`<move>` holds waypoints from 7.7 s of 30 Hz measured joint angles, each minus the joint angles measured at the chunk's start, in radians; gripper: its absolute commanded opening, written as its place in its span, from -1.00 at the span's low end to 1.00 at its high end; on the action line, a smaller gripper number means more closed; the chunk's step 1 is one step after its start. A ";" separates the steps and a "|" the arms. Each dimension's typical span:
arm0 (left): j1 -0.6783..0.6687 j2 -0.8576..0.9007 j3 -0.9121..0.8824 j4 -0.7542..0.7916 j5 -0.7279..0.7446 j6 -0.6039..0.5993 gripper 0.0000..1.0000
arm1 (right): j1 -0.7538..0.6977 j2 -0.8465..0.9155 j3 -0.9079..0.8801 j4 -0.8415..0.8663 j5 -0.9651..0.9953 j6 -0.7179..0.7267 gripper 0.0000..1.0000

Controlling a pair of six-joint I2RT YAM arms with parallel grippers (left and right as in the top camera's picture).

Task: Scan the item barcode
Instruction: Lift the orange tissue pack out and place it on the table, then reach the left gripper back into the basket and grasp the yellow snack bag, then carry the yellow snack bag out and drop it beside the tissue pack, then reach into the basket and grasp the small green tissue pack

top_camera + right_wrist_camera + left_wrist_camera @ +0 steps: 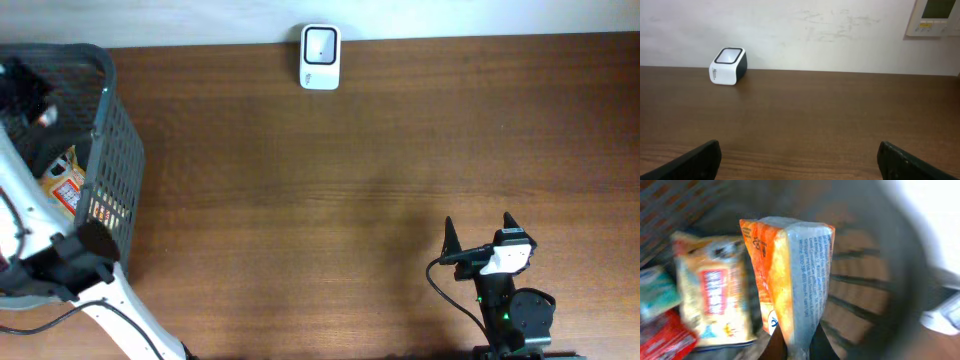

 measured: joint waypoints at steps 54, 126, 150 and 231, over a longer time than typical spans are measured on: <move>0.031 -0.169 -0.346 0.041 -0.193 0.085 0.64 | 0.000 0.000 0.000 0.000 0.000 0.000 0.97; -0.966 0.111 -0.401 0.164 -0.266 -0.124 0.51 | 0.000 -0.001 0.000 0.000 0.000 0.000 0.97; 0.044 -0.103 -0.561 0.145 -0.438 -0.072 0.53 | 0.000 0.000 0.000 0.000 0.000 0.000 0.97; 0.073 -0.437 -0.964 0.706 0.028 0.198 -1.00 | 0.000 -0.001 0.000 0.000 0.000 0.000 0.97</move>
